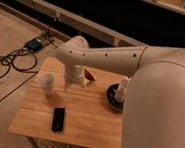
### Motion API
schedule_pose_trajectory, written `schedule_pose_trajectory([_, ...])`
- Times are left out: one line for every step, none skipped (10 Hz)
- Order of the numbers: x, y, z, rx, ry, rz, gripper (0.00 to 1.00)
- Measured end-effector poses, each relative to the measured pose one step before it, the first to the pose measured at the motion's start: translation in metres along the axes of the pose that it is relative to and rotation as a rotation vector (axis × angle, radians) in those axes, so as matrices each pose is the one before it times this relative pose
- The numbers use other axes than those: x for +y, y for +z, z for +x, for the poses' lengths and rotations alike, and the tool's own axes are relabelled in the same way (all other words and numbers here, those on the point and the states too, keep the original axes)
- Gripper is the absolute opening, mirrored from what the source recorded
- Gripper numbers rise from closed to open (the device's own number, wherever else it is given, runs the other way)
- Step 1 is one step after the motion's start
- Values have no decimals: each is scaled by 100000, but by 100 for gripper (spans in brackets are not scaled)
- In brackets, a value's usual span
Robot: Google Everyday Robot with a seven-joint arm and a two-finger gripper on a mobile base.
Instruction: Place the pepper in the ceramic cup
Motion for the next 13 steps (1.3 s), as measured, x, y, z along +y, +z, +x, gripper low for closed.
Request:
schedule_pose_trajectory([-1061, 785, -1937, -1547, -3707, -1159, 65])
schedule_pose_trajectory([-748, 582, -1267, -1208, -2611, -335, 65])
schedule_pose_trajectory([-1204, 818, -1696, -1568, -3380, 589, 65])
schedule_pose_trajectory([-982, 671, -1214, -974, -2412, 697, 65])
schedule_pose_trajectory([-1164, 890, -1317, -803, -2915, 1369, 65])
schedule_pose_trajectory([-878, 719, -1404, -813, -3332, 1679, 65])
schedule_pose_trajectory([-128, 442, -835, -100, -2547, 875, 65])
schedule_pose_trajectory([-183, 807, -1240, -328, -3924, 1751, 65])
schedule_pose_trajectory([-342, 604, -936, -514, -2051, 838, 65])
schedule_pose_trajectory([-262, 467, -706, -363, -1012, 388, 65])
schedule_pose_trajectory([-194, 600, -891, -477, -1066, 47, 65])
schedule_pose_trajectory([-427, 576, -924, -552, -547, -195, 65])
schedule_pose_trajectory([-383, 445, -522, -24, -56, -566, 65])
